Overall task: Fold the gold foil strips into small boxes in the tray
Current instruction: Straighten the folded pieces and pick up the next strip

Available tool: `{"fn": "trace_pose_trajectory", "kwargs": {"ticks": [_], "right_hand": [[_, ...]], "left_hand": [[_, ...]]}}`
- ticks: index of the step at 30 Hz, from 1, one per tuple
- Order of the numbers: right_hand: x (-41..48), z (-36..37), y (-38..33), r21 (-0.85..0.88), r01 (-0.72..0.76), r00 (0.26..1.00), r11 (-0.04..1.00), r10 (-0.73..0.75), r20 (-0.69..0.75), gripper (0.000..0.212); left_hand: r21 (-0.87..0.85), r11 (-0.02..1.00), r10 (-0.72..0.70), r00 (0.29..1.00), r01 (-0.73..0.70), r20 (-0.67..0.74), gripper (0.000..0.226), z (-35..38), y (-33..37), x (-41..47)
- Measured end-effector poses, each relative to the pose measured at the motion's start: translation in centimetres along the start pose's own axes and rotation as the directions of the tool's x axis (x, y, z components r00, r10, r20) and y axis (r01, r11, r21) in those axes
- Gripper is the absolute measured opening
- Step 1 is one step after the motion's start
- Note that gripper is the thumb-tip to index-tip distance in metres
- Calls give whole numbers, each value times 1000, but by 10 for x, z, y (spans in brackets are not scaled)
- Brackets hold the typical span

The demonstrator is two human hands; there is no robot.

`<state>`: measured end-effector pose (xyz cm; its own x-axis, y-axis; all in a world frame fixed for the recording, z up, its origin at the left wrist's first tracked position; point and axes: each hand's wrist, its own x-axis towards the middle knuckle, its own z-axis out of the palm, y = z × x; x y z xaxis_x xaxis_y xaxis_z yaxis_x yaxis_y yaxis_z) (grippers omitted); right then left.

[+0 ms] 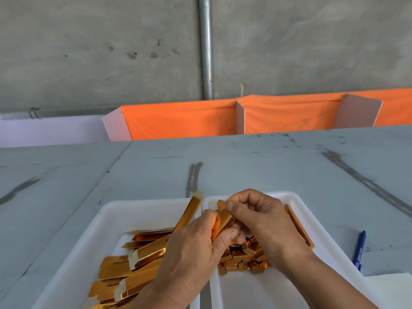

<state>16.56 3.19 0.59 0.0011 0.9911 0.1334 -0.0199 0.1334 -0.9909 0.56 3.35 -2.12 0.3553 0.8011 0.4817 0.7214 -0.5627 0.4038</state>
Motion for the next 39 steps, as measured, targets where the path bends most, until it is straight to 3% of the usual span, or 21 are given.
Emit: {"fn": "trace_pose_trajectory", "kwargs": {"ticks": [8,13,20,30,33,36,39], "right_hand": [[-2,-2,0,-75,34,999,997,-31,39,12],[-2,-4,-1,-65,1,998,998,3,68,29],[-1,-4,-4,12,-32,995,999,30,92,10],[-7,-1,-4,-132,112,993,985,-104,60,13],[-8,1,-6,-136,102,993,985,-92,74,17],[-9,7,-5,-104,87,994,991,-79,74,6],[-6,8,-2,-86,62,998,994,-60,25,7]], "left_hand": [[0,999,-39,999,39,30,47,-3,1,1],[18,997,-71,997,71,32,46,-6,2,3],[50,997,-57,998,56,13,48,-9,2,4],[97,993,-68,998,69,-16,51,-3,1,2],[144,986,-81,996,85,-33,63,-1,-4,2],[160,983,-84,996,87,-26,69,-1,-3,4],[139,988,-69,997,71,-21,60,-1,-1,4]]}}
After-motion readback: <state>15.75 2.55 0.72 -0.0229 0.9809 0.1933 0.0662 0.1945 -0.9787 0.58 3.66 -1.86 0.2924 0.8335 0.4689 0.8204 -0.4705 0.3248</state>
